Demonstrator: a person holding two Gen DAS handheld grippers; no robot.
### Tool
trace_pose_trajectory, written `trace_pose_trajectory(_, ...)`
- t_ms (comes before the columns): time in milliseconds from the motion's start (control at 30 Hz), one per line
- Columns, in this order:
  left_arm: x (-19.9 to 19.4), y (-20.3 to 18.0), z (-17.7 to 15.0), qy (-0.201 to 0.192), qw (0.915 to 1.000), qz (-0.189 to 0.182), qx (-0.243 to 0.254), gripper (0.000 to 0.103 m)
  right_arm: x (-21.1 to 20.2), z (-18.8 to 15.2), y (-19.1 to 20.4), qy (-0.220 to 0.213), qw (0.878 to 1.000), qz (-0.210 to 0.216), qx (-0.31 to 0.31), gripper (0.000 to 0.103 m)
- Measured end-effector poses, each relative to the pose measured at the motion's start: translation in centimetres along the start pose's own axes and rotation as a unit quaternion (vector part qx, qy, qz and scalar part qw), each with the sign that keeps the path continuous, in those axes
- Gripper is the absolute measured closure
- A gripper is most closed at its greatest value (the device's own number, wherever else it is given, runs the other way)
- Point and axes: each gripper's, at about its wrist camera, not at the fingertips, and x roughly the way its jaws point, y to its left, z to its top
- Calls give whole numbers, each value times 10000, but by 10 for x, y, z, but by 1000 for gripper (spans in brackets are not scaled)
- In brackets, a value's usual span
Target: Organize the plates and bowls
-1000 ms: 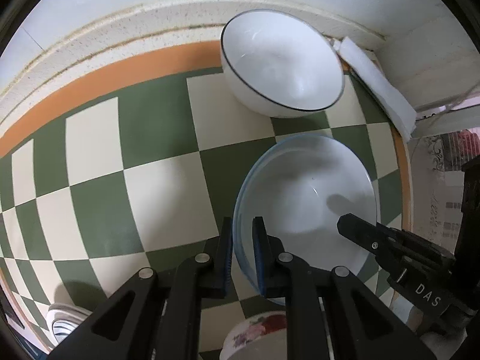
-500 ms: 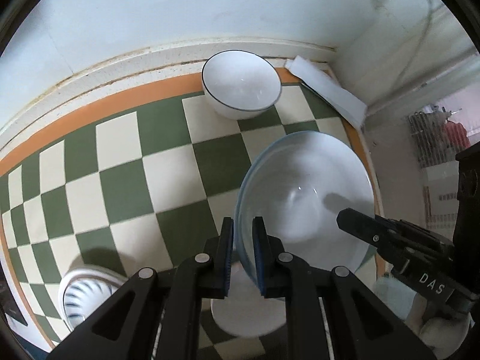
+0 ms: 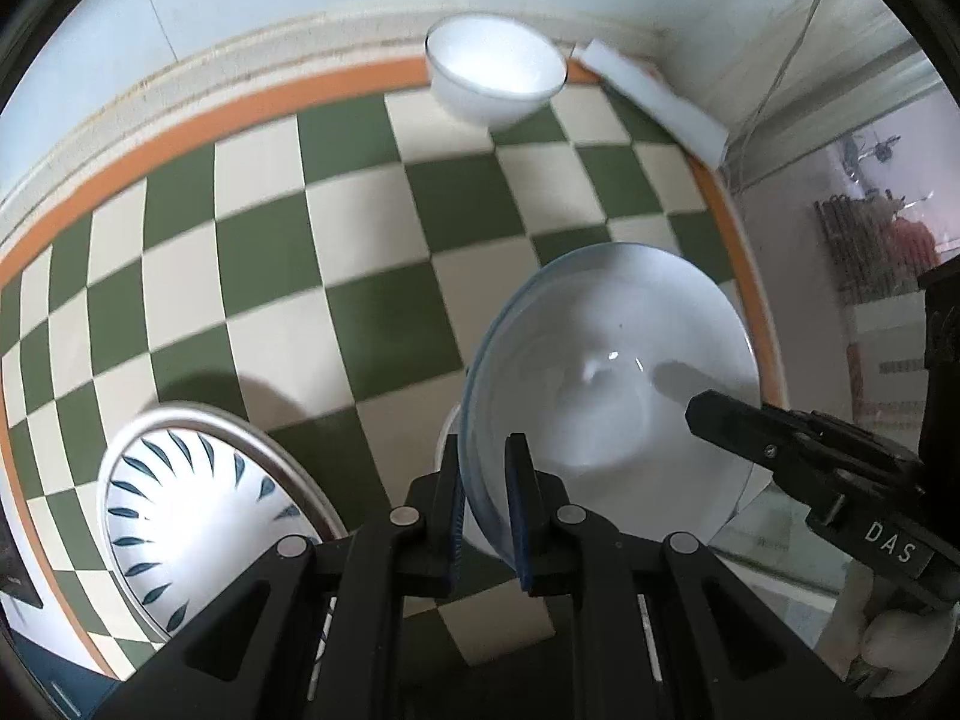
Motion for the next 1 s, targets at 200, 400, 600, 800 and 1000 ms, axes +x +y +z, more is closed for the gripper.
trace_pose_trajectory(200,29,1,-9,293,9994,156,60,92,26,-14,-11,265,9996,-130,51,85)
trace_pose_trajectory(400,45,-2,-11,452,9981,371,194,92,40,-22,-21,429,9989,-122,144,85)
trace_pose_trajectory(600,52,-8,-10,514,9961,610,368,92,49,-24,-23,569,9981,-204,139,86)
trace_pose_trajectory(800,57,-11,-11,557,9944,761,474,92,50,-27,-26,594,9978,-212,204,86)
trace_pose_trajectory(1000,62,-11,-11,613,9938,787,494,92,50,-24,-25,620,9977,-242,159,86)
